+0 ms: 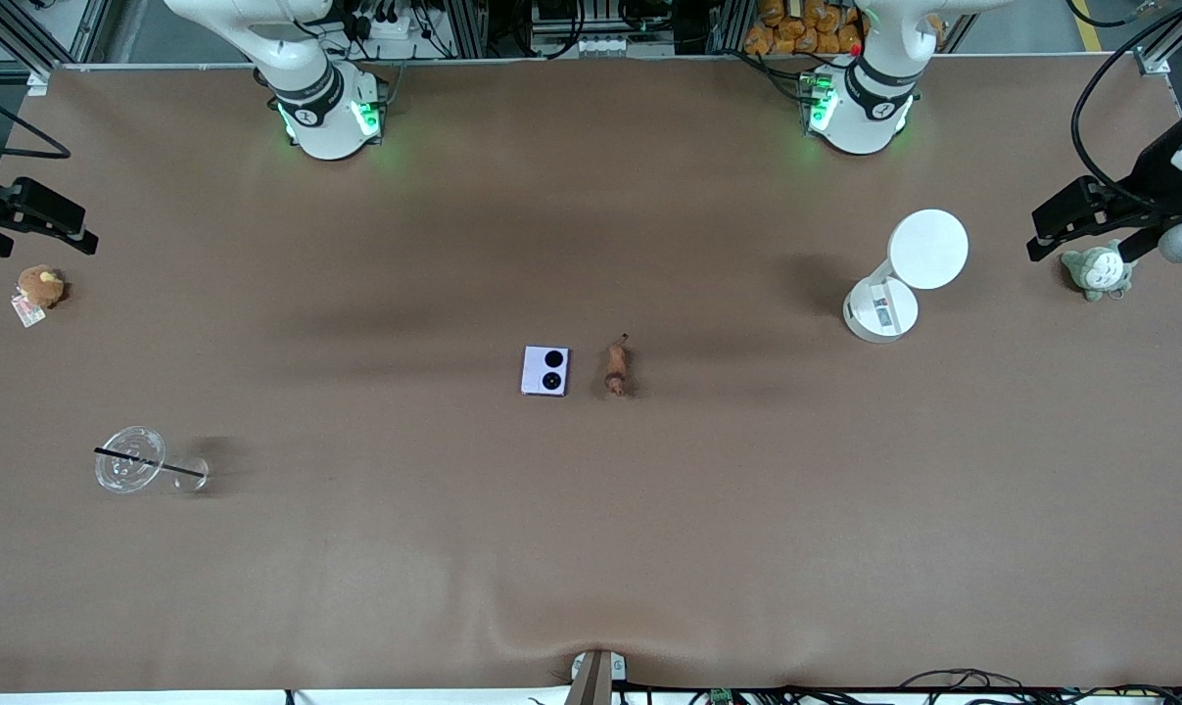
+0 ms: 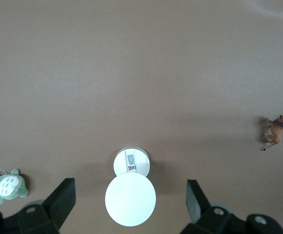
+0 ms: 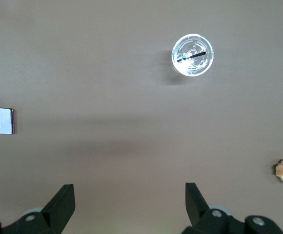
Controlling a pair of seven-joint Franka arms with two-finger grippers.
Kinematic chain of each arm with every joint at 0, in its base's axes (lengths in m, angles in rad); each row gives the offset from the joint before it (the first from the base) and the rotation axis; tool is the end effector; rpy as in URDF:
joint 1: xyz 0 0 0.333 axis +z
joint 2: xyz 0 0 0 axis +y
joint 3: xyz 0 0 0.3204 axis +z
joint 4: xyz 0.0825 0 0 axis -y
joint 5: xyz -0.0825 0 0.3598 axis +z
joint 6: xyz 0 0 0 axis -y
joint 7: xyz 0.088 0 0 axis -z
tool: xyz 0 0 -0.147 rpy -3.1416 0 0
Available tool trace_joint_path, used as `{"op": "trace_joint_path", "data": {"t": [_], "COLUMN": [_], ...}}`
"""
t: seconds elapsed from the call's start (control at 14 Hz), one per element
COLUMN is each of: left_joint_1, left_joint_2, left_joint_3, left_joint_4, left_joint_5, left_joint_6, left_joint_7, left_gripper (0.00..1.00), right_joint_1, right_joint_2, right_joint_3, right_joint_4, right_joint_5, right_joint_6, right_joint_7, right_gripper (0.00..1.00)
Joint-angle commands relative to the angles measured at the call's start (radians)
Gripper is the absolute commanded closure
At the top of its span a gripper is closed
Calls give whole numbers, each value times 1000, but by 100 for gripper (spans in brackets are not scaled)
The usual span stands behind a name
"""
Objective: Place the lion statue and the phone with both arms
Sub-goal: 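Move the left gripper toward the brown lion statue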
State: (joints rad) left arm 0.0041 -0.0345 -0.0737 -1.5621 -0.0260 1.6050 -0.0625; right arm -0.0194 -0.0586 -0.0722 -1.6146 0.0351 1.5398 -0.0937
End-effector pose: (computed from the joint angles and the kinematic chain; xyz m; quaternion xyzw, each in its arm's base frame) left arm 0.5248 -0.0410 0.6142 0.9992 -0.0036 0.0378 0.0143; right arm 0.5060 -0.0423 0.5971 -0.9998 -0.0015 0.0063 0.0203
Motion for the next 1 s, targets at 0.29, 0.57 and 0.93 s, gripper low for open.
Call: {"op": "trace_joint_path", "data": {"t": [0.29, 0.57, 0.93], "left_joint_1": [-10, -12, -23], "left_joint_2": [4, 96, 169], "left_joint_3": [-8, -11, -18], "left_joint_4": [0, 28, 79], "left_joint_5": [17, 18, 20], "left_joint_6": [-23, -16, -17], "left_joint_7": [-48, -45, -50], "left_gripper": [0, 0, 0], "right_joint_1": [-7, -8, -8], "right_joint_2": [0, 0, 2], "right_joint_3": [9, 9, 9], "right_joint_4": [2, 1, 2], "right_joint_5": [-6, -6, -4], "right_joint_6": [2, 2, 3], "right_joint_7": [9, 9, 9], "right_gripper": [0, 0, 0]}}
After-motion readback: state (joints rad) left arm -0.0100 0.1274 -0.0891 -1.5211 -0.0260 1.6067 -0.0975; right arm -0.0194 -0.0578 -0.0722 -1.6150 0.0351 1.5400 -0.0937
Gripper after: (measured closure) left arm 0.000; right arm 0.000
